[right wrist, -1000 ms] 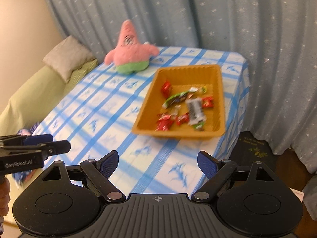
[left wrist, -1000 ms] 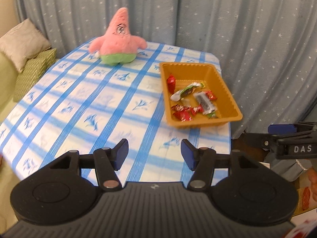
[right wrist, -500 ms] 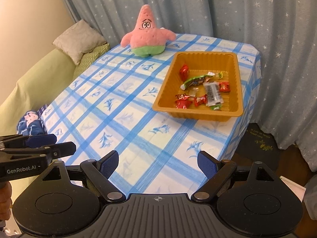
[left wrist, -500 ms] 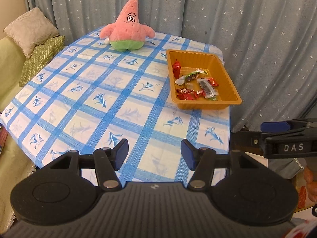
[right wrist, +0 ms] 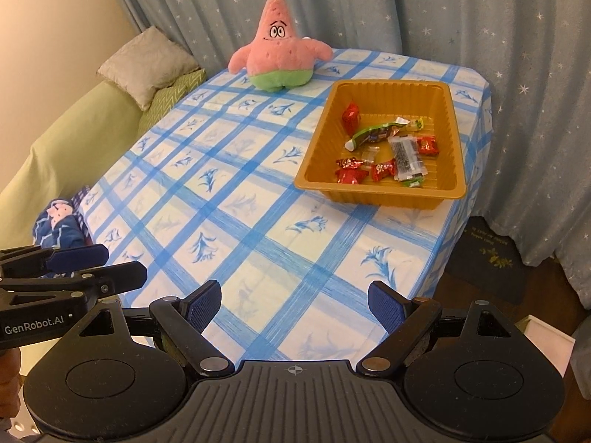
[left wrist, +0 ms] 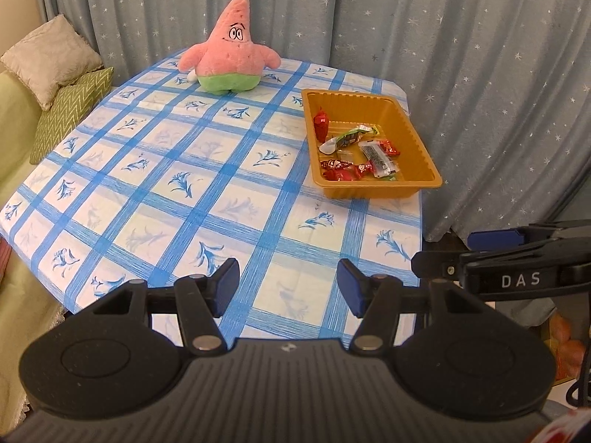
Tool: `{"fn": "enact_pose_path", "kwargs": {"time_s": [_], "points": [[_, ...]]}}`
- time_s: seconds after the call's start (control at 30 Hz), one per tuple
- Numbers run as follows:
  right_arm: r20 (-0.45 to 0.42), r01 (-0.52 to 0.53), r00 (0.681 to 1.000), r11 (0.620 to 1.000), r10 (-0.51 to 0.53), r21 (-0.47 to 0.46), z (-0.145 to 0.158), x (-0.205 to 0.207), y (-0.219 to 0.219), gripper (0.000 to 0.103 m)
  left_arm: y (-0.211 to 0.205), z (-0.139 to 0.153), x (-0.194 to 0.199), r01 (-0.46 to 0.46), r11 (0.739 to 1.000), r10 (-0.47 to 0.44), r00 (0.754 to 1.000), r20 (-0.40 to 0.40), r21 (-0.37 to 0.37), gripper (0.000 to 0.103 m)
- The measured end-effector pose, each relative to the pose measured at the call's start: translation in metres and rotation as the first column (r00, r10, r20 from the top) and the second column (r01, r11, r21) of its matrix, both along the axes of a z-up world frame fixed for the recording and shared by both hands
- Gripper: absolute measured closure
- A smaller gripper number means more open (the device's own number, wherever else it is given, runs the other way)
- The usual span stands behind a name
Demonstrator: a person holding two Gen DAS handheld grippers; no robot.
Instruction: Organize snacks
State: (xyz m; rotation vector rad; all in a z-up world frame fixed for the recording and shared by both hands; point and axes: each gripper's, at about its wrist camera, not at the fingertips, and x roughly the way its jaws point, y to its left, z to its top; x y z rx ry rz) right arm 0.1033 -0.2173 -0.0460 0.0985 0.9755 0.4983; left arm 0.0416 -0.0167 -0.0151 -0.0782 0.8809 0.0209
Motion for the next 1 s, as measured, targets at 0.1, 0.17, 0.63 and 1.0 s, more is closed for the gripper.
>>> {"fn": "enact_pose_path", "kwargs": {"time_s": [0.1, 0.17, 0.63, 1.0], "points": [[-0.002, -0.002, 1.000, 1.000, 0.002, -0.001, -0.001, 0.000, 0.002, 0.017, 0.001, 0.000, 0.001, -0.002, 1.000, 0.002, 1.000, 0.002, 0.001, 0.047], [0.000, -0.002, 1.000, 1.000, 0.002, -0.002, -0.001, 0.000, 0.002, 0.017, 0.001, -0.001, 0.001, -0.003, 1.000, 0.003, 1.000, 0.001, 0.001, 0.047], [0.001, -0.003, 1.000, 1.000, 0.003, -0.002, -0.002, 0.003, 0.009, 0.017, 0.007, -0.003, 0.004, 0.001, 1.000, -0.001, 1.000, -0.005, -0.006, 0.047], [0.002, -0.004, 1.000, 1.000, 0.004, -0.003, -0.002, 0.004, 0.011, 0.017, 0.008, -0.003, 0.005, 0.000, 1.000, 0.000, 1.000, -0.006, -0.007, 0.047]]}}
